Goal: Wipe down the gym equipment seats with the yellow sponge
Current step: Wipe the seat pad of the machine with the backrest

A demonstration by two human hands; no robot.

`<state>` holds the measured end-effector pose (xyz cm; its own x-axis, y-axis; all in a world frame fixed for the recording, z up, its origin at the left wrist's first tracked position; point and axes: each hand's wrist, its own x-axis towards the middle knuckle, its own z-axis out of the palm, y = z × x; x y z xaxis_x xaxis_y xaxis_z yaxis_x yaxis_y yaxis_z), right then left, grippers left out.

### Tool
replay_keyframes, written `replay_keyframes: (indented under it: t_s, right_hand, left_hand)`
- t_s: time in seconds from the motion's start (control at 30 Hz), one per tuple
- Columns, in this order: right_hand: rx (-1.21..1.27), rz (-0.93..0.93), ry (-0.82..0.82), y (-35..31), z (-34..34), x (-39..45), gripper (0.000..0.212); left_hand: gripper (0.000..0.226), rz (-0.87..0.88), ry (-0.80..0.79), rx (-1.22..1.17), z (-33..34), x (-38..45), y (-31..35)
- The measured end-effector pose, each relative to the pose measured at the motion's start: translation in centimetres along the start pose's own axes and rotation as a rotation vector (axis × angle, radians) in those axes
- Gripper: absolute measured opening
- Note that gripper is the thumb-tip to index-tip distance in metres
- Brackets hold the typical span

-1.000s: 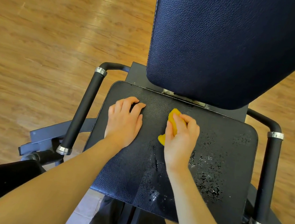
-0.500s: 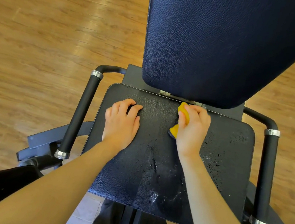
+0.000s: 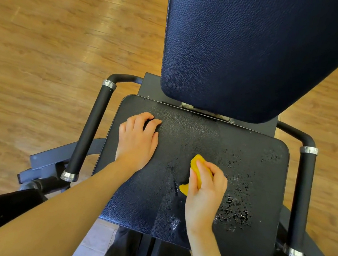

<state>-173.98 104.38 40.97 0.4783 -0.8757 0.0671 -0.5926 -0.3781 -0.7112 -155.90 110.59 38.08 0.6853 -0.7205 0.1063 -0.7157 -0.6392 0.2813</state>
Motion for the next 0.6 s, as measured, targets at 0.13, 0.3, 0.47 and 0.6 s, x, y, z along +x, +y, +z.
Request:
replay_keyframes:
  t_s: [0.13, 0.3, 0.47, 0.6]
  right_hand:
    - [-0.052, -0.027, 0.035, 0.6, 0.9, 5.2, 0.029]
    - [-0.113, 0.011, 0.074, 0.9, 1.5, 12.1, 0.025]
    - [-0.089, -0.048, 0.049, 0.9, 0.8, 8.7, 0.032]
    - [0.033, -0.012, 0.006, 1.2, 0.1, 4.0, 0.04]
  left_hand:
    - [0.03, 0.002, 0.001, -0.004, 0.0, -0.1, -0.1]
    - [0.03, -0.002, -0.001, -0.011, 0.0, 0.0, -0.1]
    - [0.031, -0.006, -0.007, -0.009, -0.1, 0.0, -0.1]
    - [0.031, -0.009, -0.005, -0.008, -0.1, 0.0, 0.0]
